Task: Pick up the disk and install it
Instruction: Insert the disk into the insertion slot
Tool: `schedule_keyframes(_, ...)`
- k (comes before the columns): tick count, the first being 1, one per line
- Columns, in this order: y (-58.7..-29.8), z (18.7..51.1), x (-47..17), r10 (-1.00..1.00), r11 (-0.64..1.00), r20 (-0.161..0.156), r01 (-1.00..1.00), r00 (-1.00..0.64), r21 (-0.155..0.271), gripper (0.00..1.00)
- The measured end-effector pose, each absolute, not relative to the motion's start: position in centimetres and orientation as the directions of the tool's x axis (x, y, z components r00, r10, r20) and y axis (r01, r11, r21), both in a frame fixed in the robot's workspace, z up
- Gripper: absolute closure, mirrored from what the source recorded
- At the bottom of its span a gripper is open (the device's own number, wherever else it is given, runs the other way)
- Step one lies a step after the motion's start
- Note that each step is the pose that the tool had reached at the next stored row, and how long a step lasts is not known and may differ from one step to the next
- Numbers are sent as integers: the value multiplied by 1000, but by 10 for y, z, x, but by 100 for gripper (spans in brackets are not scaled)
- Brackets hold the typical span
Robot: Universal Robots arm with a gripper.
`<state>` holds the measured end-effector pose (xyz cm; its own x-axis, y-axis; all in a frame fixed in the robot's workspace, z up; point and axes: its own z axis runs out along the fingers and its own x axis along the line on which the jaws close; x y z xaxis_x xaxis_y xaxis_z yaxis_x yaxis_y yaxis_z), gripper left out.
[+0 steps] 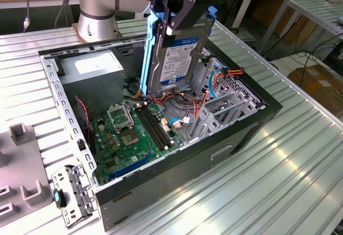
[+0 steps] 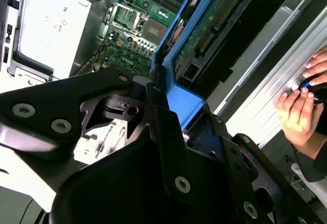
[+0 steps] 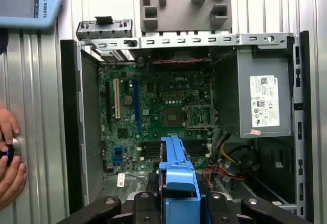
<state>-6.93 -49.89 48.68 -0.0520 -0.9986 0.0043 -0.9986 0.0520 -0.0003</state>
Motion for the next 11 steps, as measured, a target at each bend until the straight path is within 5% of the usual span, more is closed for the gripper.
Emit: schedule_keyframes(11,-534,486,-58,-999,52,4,-999,-52,1,63)
